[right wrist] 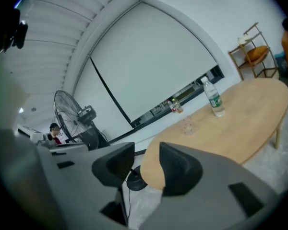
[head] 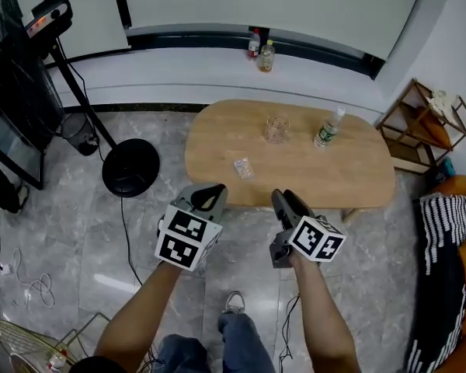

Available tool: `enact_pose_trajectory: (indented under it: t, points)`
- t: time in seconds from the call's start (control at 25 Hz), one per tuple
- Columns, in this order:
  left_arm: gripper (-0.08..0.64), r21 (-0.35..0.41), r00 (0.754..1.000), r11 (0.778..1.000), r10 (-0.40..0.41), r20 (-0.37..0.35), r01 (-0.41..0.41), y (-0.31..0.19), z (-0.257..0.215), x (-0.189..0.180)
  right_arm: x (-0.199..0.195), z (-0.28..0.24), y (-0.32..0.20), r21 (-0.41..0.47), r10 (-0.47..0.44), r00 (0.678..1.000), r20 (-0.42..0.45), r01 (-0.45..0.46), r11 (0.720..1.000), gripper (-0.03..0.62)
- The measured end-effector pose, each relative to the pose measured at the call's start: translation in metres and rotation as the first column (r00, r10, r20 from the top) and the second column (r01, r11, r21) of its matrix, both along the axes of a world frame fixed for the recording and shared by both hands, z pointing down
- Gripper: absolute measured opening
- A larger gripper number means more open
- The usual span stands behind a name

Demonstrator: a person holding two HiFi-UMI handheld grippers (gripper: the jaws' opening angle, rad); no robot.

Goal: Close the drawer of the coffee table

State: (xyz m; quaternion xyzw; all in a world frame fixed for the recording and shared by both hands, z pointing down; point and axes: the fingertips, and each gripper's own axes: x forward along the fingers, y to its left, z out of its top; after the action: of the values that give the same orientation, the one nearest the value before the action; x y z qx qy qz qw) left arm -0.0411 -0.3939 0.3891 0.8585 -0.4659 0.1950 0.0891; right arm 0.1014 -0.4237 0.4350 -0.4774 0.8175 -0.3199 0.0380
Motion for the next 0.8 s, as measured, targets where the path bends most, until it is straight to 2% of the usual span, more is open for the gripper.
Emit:
enact_pose_trajectory:
  t: [0.24,0.44,0.68,0.8]
  points:
    - [0.008,-0.003,0.999,0.999,-0.039,0.007,0.039,-0.005,-0.096,0.004,-0.014,-0.126,-0.006,0.095,-0.133,0.981,-0.144,0.147,0.985,0.096]
    - [0.008,0.033,0.998,0.997,-0.068,0.005,0.068,-0.011,-0.176,0.008,-0.021,-0.22,-0.004,0.173,-0.218,0.926,-0.308,0.28,0.944,0.04]
    - [0.008,0.104,0.992,0.987,-0.121,-0.041,0.124,0.001,-0.245,-0.002,-0.032,-0.307,0.006,0.282,-0.215,0.895,-0.391,0.339,0.898,0.021]
    - [0.008,0.137,0.992,0.982,-0.125,-0.022,0.127,0.003,-0.262,-0.011,-0.032,-0.327,0.011,0.302,-0.19,0.894,-0.405,0.328,0.895,0.011]
